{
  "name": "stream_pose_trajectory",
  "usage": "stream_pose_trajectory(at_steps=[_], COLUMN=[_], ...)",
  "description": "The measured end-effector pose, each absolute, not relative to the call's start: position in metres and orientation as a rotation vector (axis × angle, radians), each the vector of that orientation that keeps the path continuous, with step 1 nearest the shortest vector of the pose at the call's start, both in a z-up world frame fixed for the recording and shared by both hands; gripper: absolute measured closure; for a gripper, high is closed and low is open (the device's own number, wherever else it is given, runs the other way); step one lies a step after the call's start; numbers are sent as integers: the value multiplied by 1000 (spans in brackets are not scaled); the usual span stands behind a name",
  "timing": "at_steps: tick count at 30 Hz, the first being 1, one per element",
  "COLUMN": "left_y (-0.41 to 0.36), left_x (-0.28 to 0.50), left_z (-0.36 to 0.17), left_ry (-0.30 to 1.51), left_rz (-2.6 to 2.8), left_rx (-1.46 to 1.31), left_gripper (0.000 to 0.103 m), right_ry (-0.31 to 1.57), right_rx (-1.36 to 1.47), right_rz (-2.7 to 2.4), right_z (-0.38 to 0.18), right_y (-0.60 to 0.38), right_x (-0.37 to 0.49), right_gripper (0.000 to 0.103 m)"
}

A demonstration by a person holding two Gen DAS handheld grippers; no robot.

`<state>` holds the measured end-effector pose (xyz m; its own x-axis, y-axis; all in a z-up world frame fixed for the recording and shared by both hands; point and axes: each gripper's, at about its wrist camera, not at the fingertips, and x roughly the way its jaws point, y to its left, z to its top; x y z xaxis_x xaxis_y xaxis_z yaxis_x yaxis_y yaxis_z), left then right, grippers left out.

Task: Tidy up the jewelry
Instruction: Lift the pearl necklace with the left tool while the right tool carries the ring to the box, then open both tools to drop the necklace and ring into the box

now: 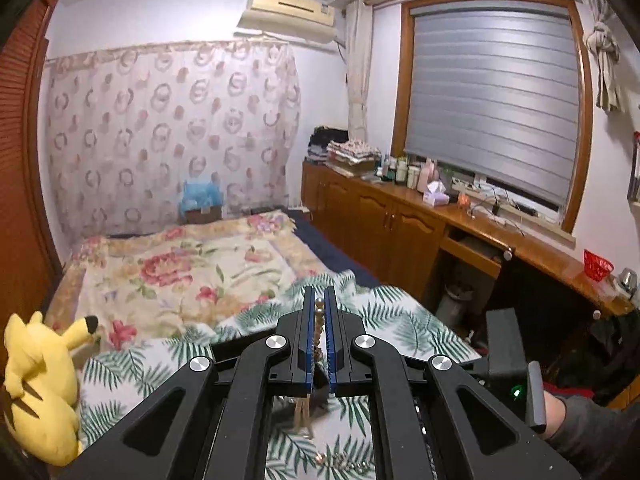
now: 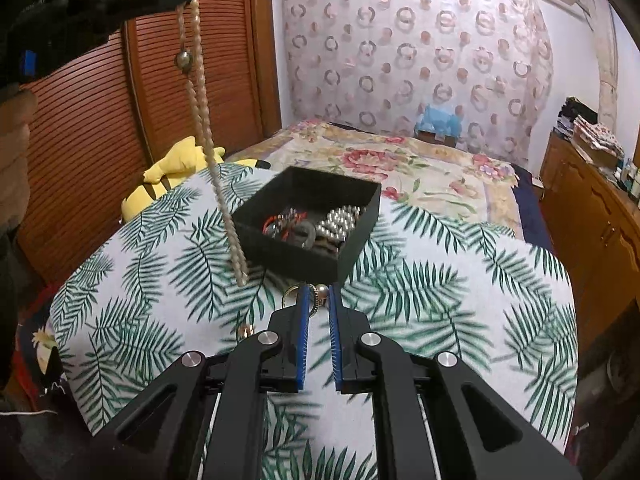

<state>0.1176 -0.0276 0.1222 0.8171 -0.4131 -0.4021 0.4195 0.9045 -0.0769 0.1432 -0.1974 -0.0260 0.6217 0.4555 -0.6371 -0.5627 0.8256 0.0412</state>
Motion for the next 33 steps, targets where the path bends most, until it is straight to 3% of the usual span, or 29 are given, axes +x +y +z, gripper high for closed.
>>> stream_pose_trajectory(at_steps=[12, 33], left_y=[-16, 11], left_x=[158, 216], left_z=[147, 54], left_ry=[397, 620], left_rz=[-412, -344], left_rx=[13, -33], left_gripper=[99, 99], right_ry=[669, 716], right_rx=[-172, -181], right_rz=[626, 664], right_z=[-5, -26], right_y=[-174, -134], right_x=[193, 272], right_gripper=[92, 91])
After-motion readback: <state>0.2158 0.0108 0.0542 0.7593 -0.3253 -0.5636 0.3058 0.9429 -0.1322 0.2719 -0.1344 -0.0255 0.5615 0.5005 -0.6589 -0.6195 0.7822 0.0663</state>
